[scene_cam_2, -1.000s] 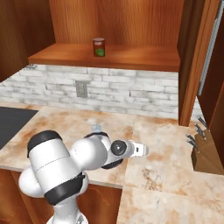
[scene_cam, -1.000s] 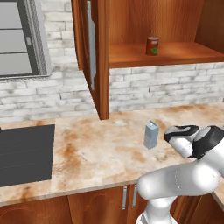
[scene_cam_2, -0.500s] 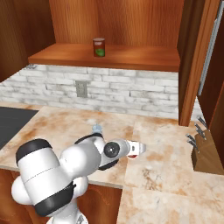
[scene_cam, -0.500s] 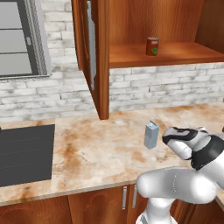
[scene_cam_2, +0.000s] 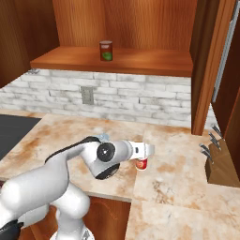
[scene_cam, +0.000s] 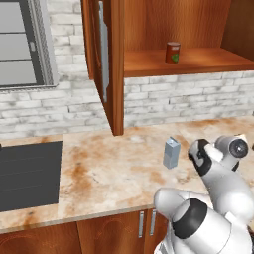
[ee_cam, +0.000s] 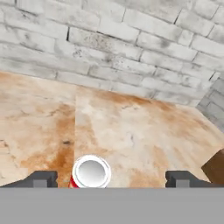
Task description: Restock the canned food cabinet by taking the new fresh canned food from the counter and placing it in the cabinet. Then, take the old canned food from the cabinet and place it on the counter.
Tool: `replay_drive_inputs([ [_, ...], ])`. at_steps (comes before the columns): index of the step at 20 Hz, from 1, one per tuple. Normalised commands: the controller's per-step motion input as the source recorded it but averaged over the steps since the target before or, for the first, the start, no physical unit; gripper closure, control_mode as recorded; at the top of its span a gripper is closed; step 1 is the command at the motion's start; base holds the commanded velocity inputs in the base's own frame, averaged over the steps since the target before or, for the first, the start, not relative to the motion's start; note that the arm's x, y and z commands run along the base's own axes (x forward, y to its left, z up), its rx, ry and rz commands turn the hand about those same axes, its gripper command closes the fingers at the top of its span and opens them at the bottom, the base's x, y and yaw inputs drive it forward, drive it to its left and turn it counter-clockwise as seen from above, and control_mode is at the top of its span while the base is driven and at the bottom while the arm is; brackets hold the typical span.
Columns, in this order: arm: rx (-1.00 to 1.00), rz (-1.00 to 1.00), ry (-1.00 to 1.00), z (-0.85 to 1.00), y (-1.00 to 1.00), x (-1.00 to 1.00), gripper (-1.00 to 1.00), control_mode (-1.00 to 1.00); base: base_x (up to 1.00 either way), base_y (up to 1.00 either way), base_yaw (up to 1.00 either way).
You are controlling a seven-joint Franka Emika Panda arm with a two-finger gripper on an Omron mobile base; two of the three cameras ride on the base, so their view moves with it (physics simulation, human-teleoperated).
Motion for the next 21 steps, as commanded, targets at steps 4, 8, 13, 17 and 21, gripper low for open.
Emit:
replay_drive_inputs([
  [4,-0.03,0.0,0.16,1.0,0.0,-0.88,-1.0,-1.0,0.0,0.0,0.0],
  [8,-0.08,0.07,0.2,0.98,0.0,-1.0,-1.0,-1.0,0.0,0.0,0.0],
  [13,-0.09,0.3,0.06,0.43,0.06,-1.0,-1.0,-1.0,0.0,0.0,0.0],
  [17,-0.03,0.3,-0.14,0.0,0.1,-0.75,-1.0,-1.0,0.0,0.0,0.0],
  [21,-0.26,0.0,-0.18,-0.22,0.13,-0.15,-1.0,-1.0,0.0,0.0,0.0],
])
